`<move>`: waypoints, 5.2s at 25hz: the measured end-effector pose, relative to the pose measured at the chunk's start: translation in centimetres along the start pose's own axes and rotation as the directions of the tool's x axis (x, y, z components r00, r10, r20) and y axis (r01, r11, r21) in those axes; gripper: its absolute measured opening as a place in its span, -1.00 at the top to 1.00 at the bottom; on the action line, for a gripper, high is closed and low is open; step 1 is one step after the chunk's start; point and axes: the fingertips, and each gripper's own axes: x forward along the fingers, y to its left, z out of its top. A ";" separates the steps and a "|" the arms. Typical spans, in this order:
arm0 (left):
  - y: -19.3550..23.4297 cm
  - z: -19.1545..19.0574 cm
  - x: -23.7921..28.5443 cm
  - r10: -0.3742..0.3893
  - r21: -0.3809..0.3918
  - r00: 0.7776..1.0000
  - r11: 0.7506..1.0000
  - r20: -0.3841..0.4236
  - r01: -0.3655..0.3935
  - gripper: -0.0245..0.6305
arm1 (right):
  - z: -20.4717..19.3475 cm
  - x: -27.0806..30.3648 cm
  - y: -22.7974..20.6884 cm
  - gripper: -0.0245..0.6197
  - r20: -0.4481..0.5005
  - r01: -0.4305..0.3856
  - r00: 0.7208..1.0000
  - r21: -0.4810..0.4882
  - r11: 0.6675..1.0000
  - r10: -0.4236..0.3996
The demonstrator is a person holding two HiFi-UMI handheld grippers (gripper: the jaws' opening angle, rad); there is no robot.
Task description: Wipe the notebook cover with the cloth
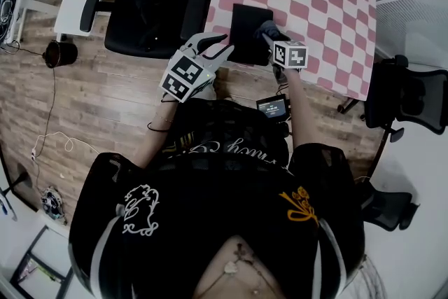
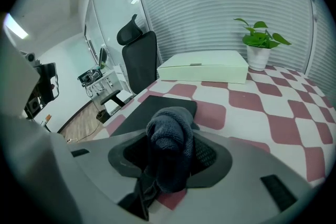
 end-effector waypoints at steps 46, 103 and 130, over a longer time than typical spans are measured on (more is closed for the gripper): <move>-2.2 -0.4 0.9 -0.038 0.009 0.999 0.999 -0.023 0.038 0.62 | -4.6 -1.8 7.6 0.40 -0.038 -0.162 0.986 -0.062 0.985 0.160; -20.6 -2.7 -5.4 -0.052 0.113 0.998 0.992 -0.043 0.057 0.63 | -9.4 -23.5 13.7 0.40 0.392 -0.138 0.916 0.107 0.985 0.085; -17.6 -4.7 -13.9 -0.124 0.112 0.992 0.986 0.014 0.122 0.63 | -9.4 -22.9 24.7 0.40 0.365 -0.062 0.930 0.041 0.997 0.043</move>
